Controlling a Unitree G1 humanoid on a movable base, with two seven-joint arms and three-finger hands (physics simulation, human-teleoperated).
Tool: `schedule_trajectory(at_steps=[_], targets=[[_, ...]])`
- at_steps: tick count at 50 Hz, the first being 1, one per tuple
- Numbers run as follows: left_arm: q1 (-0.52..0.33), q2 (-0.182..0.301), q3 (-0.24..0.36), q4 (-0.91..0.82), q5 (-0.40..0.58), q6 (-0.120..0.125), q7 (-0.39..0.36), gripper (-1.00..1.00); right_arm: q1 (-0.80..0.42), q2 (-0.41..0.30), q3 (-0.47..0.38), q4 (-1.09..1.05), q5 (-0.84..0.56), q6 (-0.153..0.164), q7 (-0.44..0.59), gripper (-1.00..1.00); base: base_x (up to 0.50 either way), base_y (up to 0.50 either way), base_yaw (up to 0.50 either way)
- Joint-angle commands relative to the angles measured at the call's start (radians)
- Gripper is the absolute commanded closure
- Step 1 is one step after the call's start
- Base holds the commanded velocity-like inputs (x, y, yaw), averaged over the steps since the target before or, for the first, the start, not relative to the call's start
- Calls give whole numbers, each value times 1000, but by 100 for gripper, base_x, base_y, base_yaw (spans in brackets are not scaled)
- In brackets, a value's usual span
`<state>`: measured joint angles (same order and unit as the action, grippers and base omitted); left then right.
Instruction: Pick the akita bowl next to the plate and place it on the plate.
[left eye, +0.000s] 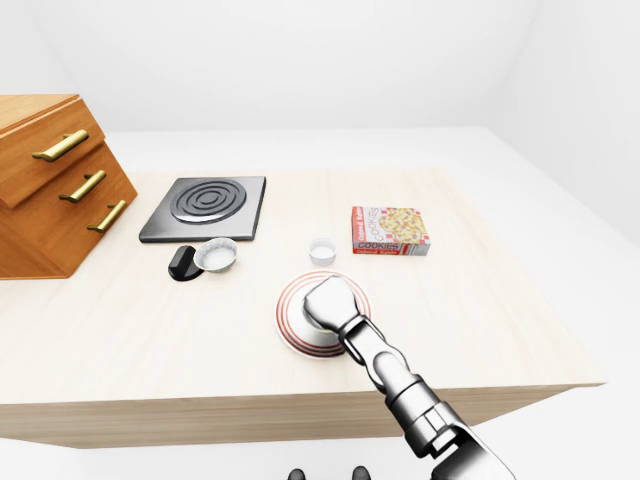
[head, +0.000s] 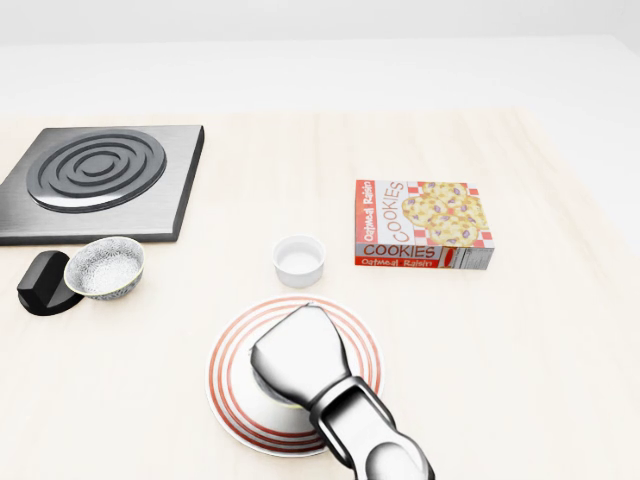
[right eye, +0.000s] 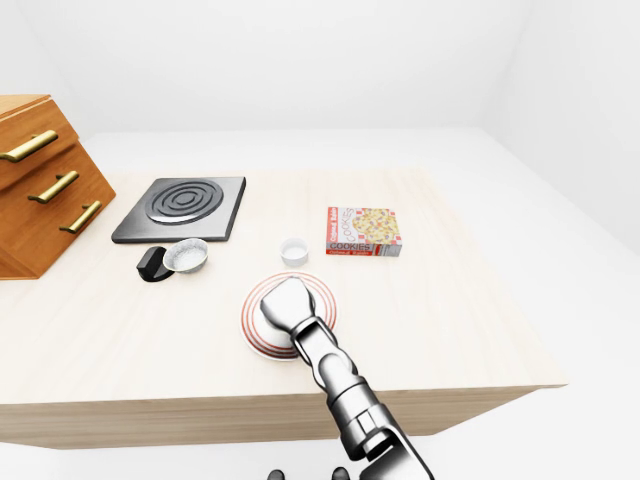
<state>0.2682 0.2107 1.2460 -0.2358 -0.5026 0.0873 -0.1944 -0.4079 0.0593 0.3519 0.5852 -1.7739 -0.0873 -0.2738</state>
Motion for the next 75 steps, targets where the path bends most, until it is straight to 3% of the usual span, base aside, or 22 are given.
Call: schedule_trajectory(at_steps=[1,4,8,9,15,16,20,25,28,31,60,75], targets=[[1,0,-4,5,1,0,-1,-100,-17,0,-11,5,11,0,-2,100,0,0,0],[2,-1,-3,0,0,0,0,-100,-20,4,-15,7,16,0,4,100,0,0,0],[2,-1,-1,-5,1,0,2,-100,-5,7,-22,-41,49,0,58,54,0,0,0],[1,-1,0,-6,0,0,4,-100,19,7,-24,-94,69,0,105,-100,0,0,0],[1,0,8,-10,2,0,12,-100,87,2,-35,-325,195,0,311,-100,0,0,0],[0,2,8,-11,3,0,13,-100,126,3,-40,-422,254,0,415,-100,0,0,0],[-2,5,6,-8,7,0,14,-100,174,-22,-41,-581,352,0,597,-100,0,0,0],[-2,7,11,-18,5,0,18,-100,229,-42,-33,-669,389,0,699,-100,0,0,0],[-8,9,1,-26,13,0,22,-100,302,-71,-34,-798,455,0,842,-100,0,0,0],[-11,8,-4,-27,19,0,21,-100,321,-76,-40,-858,515,0,919,-100,0,0,0],[-9,-4,0,-45,18,0,17,-100,196,-79,-135,-937,712,0,972,-100,0,0,0],[-9,-2,-2,-41,18,0,19,-100,177,-82,-147,-957,743,0,972,-100,0,0,0]])
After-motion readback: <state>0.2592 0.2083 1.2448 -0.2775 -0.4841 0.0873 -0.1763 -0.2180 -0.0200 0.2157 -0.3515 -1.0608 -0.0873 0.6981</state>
